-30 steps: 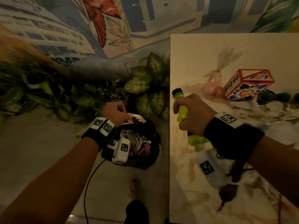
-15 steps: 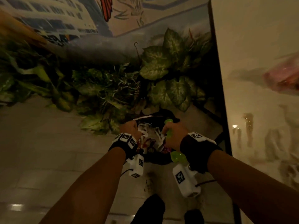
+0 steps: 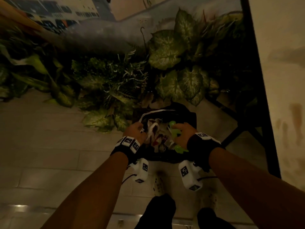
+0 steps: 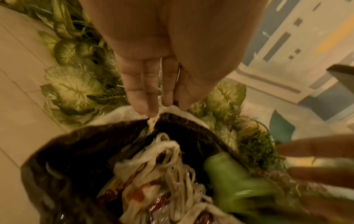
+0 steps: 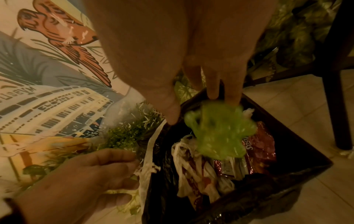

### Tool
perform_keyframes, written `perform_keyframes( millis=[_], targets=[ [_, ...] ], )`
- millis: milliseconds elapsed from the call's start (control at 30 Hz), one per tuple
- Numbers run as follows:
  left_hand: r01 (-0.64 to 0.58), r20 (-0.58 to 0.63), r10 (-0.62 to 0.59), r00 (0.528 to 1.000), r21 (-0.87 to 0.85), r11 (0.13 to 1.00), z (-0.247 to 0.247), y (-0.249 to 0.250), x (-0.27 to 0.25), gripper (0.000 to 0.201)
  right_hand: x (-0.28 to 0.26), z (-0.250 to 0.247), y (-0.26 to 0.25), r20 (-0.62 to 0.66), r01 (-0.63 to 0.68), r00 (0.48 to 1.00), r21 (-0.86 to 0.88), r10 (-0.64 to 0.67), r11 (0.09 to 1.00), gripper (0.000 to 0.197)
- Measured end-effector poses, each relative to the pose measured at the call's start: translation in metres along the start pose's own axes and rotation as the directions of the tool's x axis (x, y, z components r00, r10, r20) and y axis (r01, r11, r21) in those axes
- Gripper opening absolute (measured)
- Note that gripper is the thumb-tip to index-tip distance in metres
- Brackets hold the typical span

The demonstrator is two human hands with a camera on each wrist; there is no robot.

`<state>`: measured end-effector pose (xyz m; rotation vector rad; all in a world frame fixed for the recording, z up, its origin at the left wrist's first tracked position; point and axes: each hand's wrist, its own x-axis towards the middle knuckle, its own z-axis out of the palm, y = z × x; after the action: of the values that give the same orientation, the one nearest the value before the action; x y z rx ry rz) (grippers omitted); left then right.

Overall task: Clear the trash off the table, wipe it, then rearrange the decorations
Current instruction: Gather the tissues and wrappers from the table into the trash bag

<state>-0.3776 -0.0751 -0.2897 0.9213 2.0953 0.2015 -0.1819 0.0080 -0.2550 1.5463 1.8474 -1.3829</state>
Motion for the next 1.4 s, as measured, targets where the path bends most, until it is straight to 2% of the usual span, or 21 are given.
perform_keyframes(
  millis=[233,433,567,633,733,800,933,1100,1267,1400],
  targets=[
    [-0.006,-0.050,0.003,0.999,-0.058,0.998,-0.030,0.029,-0.018,0.021,-0.044,-0.037,-0.012,-0.073,0.083,0.994,-0.046,-0.086,0.996,0.049],
    [-0.109,-0.067,0.105,0.992,-0.049,0.993,-0.039,0.087,-0.046,0.012,-0.110,-0.101,-0.015,-0.158,0.214,0.959,-0.136,-0.234,0.967,0.037],
    [-0.073,-0.008,0.073,0.997,0.030,0.997,-0.024,0.112,-0.058,0.012,-0.159,-0.149,0.000,-0.185,0.260,0.936,-0.209,-0.299,0.943,0.032],
    [-0.046,-0.049,0.051,0.997,0.091,0.995,-0.016,0.116,-0.061,0.013,-0.185,-0.170,0.011,-0.196,0.275,0.925,-0.244,-0.325,0.930,0.033],
    [-0.012,-0.123,0.025,0.992,0.105,0.994,-0.006,0.117,-0.062,0.012,-0.214,-0.195,0.035,-0.298,0.310,0.884,-0.201,-0.360,0.929,0.028],
    [0.004,-0.128,0.012,0.992,0.127,0.992,-0.002,0.122,-0.066,0.014,-0.228,-0.209,0.055,-0.362,0.326,0.859,-0.162,-0.363,0.932,0.023],
    [0.016,-0.096,-0.003,0.995,0.135,0.991,-0.005,0.140,-0.076,0.036,-0.253,-0.242,0.095,-0.446,0.288,0.834,-0.150,-0.324,0.946,0.018],
    [0.073,-0.102,-0.054,0.993,0.187,0.980,-0.008,0.151,-0.077,0.043,-0.270,-0.262,0.133,-0.511,0.245,0.813,-0.137,-0.280,0.960,0.015],
    [0.063,-0.108,-0.031,0.994,0.311,0.948,-0.007,0.156,-0.080,0.032,-0.271,-0.268,0.147,-0.534,0.230,0.805,-0.124,-0.260,0.965,0.017],
    [0.060,-0.087,-0.036,0.996,0.290,0.955,-0.012,0.150,-0.075,0.025,-0.269,-0.273,0.154,-0.553,0.179,0.804,-0.129,-0.220,0.975,0.016]
  ],
)
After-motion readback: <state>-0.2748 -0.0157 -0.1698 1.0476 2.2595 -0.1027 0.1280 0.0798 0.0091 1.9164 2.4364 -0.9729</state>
